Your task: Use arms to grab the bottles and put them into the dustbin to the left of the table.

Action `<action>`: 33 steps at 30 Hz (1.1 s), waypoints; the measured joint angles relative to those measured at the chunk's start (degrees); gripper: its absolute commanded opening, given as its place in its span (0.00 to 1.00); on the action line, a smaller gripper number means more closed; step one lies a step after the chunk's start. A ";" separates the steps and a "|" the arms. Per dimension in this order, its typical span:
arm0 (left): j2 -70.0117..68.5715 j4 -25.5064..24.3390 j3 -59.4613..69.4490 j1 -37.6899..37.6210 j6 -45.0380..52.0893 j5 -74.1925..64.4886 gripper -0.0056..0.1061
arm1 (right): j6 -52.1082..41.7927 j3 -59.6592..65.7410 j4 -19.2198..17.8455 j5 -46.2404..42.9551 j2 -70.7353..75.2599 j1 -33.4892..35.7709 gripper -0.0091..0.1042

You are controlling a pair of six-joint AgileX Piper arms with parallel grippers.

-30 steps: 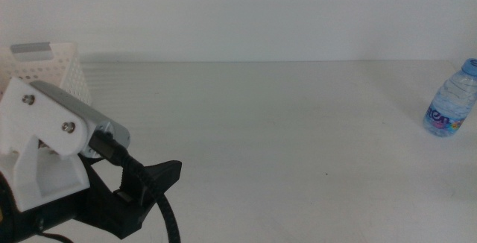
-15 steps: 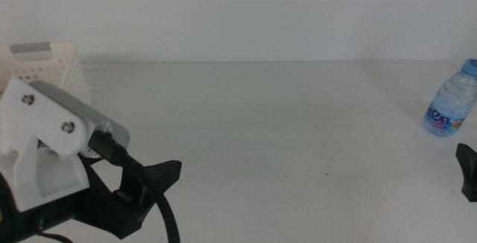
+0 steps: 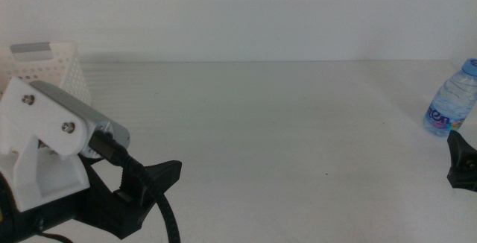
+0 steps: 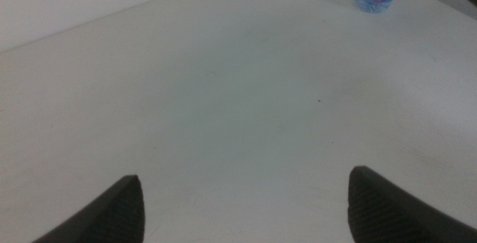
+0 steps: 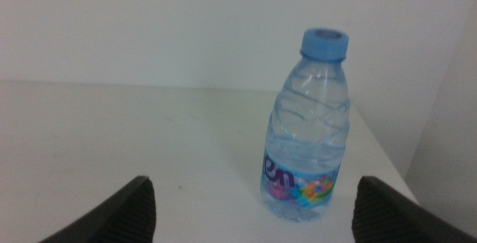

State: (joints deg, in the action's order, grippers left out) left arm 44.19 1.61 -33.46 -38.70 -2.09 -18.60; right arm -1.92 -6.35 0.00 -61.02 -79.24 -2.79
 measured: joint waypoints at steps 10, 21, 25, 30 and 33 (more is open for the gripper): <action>0.00 0.00 0.00 0.00 0.00 0.00 0.84 | 0.00 -0.99 4.66 -4.09 -11.38 0.00 0.78; 0.00 0.00 0.00 0.00 0.00 0.00 0.84 | 1.48 -9.55 7.46 -4.13 -18.65 0.00 0.78; 0.00 0.00 0.00 0.00 0.00 0.00 0.84 | 1.53 -13.97 7.57 -4.13 -20.51 0.00 0.78; 0.00 0.00 0.00 0.00 0.00 0.00 0.84 | 1.06 -20.67 7.81 -3.36 -23.27 0.00 0.78; 0.00 0.00 0.00 0.00 0.00 0.00 0.84 | -0.40 -24.53 8.66 -1.01 -24.97 0.00 0.78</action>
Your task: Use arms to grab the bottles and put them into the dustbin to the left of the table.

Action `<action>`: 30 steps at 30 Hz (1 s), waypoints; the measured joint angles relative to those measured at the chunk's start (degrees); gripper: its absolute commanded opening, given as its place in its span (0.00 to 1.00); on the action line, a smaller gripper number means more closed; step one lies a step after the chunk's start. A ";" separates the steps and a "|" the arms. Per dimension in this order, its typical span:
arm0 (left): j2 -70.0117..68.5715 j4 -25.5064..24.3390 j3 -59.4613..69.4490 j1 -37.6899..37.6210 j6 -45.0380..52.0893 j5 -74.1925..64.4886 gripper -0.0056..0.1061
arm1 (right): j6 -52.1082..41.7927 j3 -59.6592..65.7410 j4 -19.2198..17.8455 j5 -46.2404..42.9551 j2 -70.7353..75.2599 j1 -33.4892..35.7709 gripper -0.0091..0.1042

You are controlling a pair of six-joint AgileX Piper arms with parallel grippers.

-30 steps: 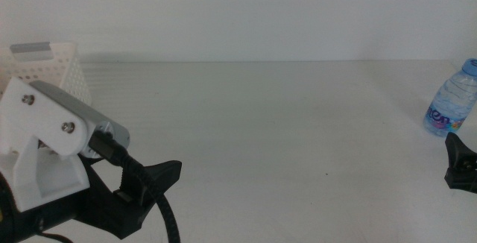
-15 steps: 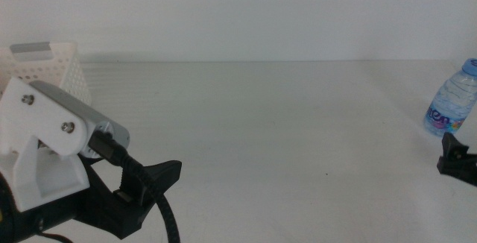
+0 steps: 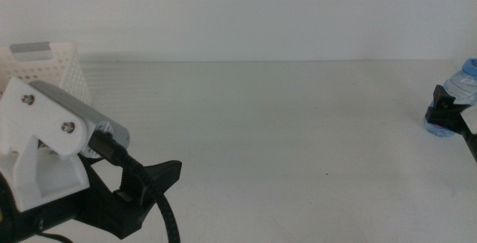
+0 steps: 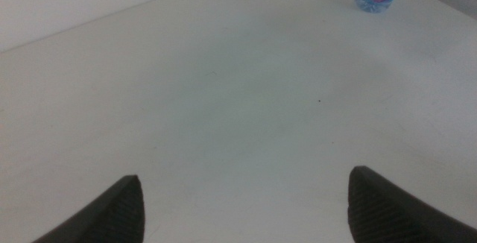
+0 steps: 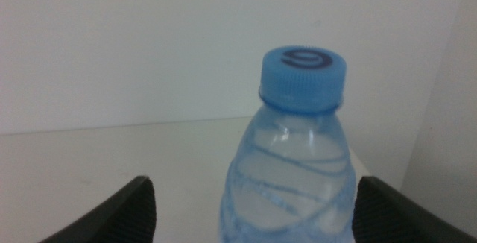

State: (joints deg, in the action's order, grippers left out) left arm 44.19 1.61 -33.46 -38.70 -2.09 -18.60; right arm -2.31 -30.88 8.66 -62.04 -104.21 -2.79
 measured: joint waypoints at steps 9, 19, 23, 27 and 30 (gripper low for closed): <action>0.00 0.00 0.00 0.00 0.00 0.00 0.84 | -2.23 -8.20 1.84 5.84 -5.09 -1.66 0.78; 0.00 0.00 0.00 0.00 0.00 0.00 0.84 | -2.54 -13.08 1.92 6.52 -10.56 -2.38 0.72; 0.00 0.00 0.00 0.00 0.00 0.00 0.84 | -2.54 -13.48 1.96 6.72 -11.17 -2.38 0.44; 0.00 0.00 0.00 0.00 0.00 0.00 0.84 | -2.57 -13.48 1.47 6.50 -11.22 -2.38 0.08; 0.00 0.00 0.00 0.00 0.00 0.00 0.84 | -1.51 -13.48 -1.44 6.55 -11.22 -2.33 0.08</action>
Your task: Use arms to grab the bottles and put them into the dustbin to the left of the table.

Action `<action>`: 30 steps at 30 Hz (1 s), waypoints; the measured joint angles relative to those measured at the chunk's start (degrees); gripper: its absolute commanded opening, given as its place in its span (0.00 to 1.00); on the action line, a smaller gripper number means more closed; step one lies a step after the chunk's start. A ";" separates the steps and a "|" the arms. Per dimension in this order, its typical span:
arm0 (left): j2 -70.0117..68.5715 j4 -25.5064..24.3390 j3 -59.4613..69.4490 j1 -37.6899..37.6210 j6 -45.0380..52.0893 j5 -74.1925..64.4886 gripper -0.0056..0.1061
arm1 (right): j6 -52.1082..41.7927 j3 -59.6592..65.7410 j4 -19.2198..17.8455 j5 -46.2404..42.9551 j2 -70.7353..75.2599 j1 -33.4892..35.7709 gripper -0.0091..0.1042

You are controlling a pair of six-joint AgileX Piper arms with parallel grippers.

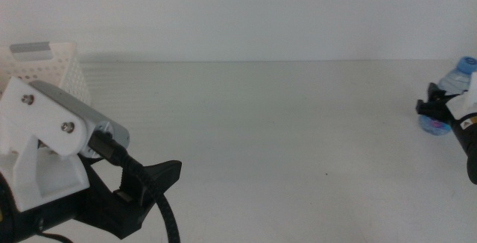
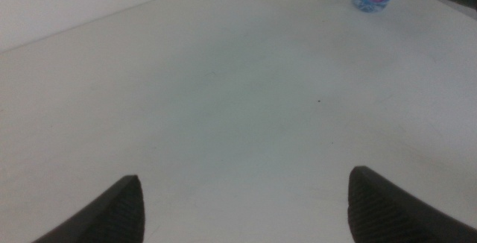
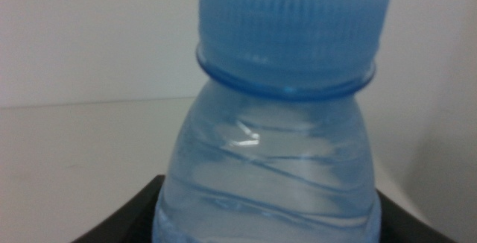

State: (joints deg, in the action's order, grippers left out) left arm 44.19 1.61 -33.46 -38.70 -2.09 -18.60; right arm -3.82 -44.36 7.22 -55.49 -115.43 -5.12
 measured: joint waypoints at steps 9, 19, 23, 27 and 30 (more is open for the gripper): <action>0.00 0.00 0.00 0.00 0.00 0.00 0.84 | 5.70 0.42 -17.10 3.38 4.42 8.28 0.08; 0.00 0.00 0.00 0.00 0.00 0.00 0.84 | 15.57 0.42 -32.46 2.61 8.49 24.62 0.08; 0.00 0.00 0.00 0.00 0.00 0.00 0.84 | 18.07 0.42 -36.96 2.88 8.49 31.42 0.08; 0.00 0.00 0.00 0.00 0.00 0.00 0.84 | 19.07 0.42 -37.61 2.67 7.97 37.33 0.08; 0.00 0.00 0.00 0.00 0.00 0.00 0.84 | 19.13 0.42 -37.61 2.34 6.42 40.71 0.08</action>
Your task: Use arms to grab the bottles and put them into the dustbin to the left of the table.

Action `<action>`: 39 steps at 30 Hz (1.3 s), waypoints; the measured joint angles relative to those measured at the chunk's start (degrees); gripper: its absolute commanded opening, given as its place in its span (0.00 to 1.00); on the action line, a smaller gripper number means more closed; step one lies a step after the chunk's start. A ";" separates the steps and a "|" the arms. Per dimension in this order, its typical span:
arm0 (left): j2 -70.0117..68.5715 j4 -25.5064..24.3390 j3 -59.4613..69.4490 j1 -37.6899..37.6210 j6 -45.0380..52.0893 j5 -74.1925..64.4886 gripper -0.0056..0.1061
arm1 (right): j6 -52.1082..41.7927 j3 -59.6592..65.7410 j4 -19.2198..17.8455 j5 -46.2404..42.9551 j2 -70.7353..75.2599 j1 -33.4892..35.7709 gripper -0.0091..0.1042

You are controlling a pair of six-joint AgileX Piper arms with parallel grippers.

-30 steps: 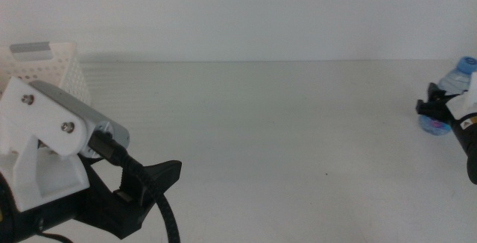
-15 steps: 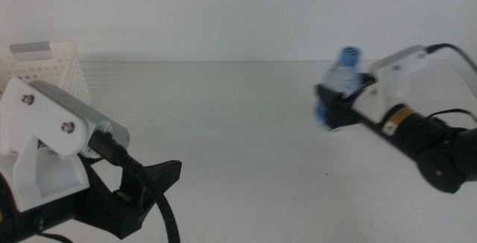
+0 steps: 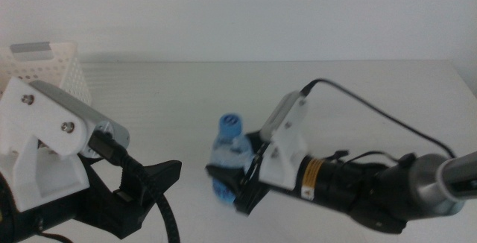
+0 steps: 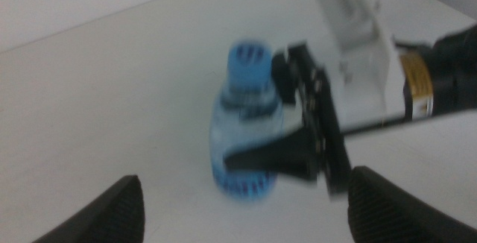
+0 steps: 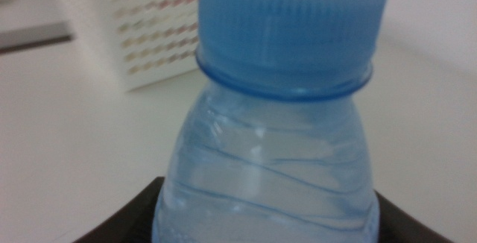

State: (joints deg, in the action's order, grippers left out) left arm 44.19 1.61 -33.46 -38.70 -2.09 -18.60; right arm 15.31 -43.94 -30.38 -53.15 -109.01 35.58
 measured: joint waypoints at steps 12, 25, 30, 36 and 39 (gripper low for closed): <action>0.00 0.00 0.00 0.00 0.00 0.02 0.84 | -2.22 0.00 0.49 -1.90 -3.44 3.80 0.10; 0.00 0.00 0.00 0.00 0.00 0.02 0.84 | -2.16 0.16 -1.54 -3.70 -3.57 3.80 0.84; 0.00 0.00 0.00 0.00 0.00 0.02 0.84 | -2.16 3.70 1.48 -7.45 -2.62 3.80 0.78; 0.00 0.00 0.00 0.00 0.00 0.07 0.84 | -2.16 11.42 5.09 -9.59 3.47 3.80 0.74; 0.00 0.00 0.00 0.00 0.00 0.07 0.84 | -2.35 14.97 7.93 -9.65 8.18 3.80 0.74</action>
State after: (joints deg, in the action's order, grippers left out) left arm 44.19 1.61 -33.46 -38.70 -2.09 -18.54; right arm 12.96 -28.96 -22.45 -62.80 -100.83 39.38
